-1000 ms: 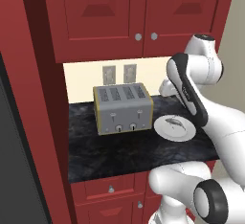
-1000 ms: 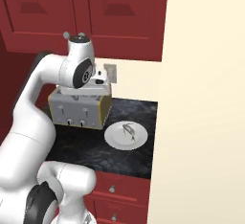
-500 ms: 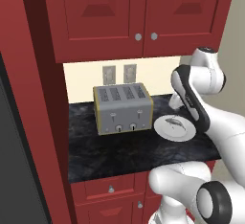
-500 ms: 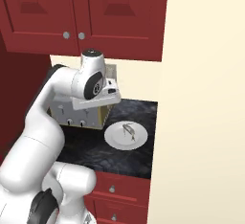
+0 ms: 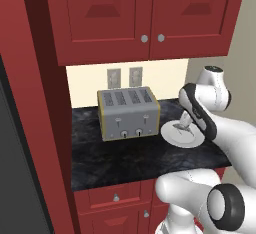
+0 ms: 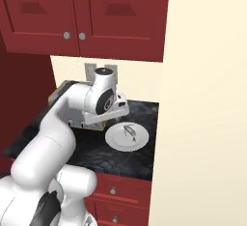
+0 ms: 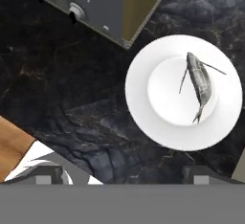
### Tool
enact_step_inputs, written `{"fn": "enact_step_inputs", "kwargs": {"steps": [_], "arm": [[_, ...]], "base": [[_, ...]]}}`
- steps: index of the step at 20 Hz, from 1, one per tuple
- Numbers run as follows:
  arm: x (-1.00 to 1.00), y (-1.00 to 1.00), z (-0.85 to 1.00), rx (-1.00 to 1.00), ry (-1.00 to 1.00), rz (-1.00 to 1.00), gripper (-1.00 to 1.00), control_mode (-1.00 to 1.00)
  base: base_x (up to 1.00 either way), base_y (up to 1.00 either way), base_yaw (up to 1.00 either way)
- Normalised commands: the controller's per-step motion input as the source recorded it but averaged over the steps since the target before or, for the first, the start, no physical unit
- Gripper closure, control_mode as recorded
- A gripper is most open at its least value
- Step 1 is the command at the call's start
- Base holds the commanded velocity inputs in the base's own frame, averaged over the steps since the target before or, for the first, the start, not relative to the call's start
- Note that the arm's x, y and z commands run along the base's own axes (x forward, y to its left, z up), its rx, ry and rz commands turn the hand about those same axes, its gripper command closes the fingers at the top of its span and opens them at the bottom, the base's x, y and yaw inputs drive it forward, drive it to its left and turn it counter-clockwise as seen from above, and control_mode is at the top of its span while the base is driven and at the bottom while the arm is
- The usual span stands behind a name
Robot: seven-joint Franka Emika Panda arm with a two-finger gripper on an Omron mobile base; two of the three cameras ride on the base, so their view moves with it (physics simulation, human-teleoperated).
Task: Place the fish on the top rack of the oven, and slide the tray back inside. Close the oven door.
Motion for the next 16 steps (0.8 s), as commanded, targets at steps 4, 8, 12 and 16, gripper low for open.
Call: {"fn": "enact_step_inputs", "kwargs": {"steps": [4,8,12,16], "arm": [[0.36,0.00,-0.55,-0.10,0.03,0.00,-1.00,-1.00],[0.31,-0.09,-0.50,-0.02,0.04,0.00,-1.00,-1.00],[0.10,-0.15,-0.13,-0.02,0.00,-0.01,-1.00,-1.00],[0.05,-0.26,-0.04,-0.07,0.00,-0.03,-1.00,-1.00]], "base": [[0.00,0.00,0.00],[0.00,0.00,0.00],[0.00,0.00,0.00],[0.00,0.00,0.00]]}}
